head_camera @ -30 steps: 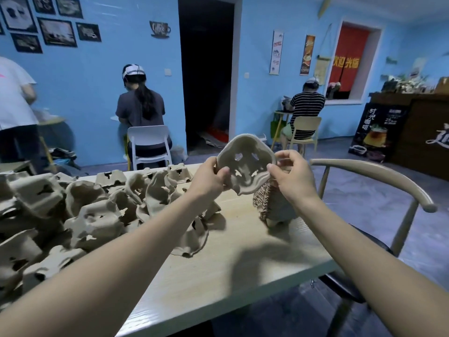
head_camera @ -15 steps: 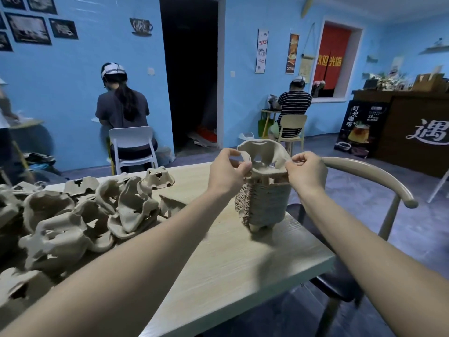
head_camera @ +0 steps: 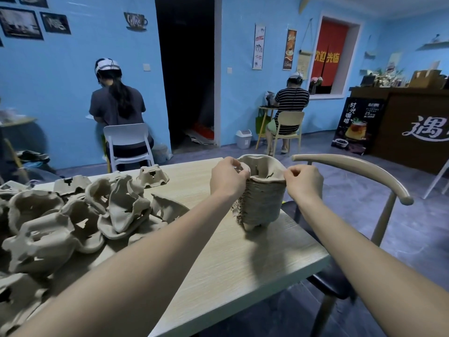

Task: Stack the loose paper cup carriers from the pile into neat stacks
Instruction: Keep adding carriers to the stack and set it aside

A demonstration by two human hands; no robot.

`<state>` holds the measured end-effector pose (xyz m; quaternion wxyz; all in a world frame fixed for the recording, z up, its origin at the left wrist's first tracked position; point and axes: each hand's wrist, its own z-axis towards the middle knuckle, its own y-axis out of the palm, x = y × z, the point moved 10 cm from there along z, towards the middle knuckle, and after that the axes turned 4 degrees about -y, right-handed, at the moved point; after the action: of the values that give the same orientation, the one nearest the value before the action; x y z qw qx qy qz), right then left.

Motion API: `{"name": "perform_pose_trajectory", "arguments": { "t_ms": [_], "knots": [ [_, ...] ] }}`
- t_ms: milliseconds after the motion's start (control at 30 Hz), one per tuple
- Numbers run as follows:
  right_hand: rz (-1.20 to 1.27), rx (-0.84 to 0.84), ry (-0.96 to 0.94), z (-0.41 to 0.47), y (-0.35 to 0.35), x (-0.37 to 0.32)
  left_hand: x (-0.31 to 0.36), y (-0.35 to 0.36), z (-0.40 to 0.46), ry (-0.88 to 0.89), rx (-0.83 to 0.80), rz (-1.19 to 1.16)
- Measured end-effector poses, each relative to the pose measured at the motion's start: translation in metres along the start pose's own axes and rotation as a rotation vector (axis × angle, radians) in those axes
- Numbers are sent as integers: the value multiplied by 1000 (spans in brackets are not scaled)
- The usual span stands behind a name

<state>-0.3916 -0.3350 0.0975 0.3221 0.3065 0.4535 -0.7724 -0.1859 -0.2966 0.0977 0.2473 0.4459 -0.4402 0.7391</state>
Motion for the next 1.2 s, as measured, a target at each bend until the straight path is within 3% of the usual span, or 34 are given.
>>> {"name": "perform_pose_trajectory", "arguments": {
  "t_ms": [267,467,667,900,1200],
  "knots": [
    [-2,-21,-16,-2,-3,-7,20,3,-10,196,-42,176],
    [-46,-153,-38,-2,14,-3,18,9,-9,201,-99,294],
    [-161,-130,-141,-18,8,-14,14,-4,-17,235,-99,280],
    [-66,-87,-420,-72,21,-67,-27,-54,-49,287,-7,371],
    [45,-301,-442,-137,107,-82,-93,-114,-88,256,71,457]
  ]
}}
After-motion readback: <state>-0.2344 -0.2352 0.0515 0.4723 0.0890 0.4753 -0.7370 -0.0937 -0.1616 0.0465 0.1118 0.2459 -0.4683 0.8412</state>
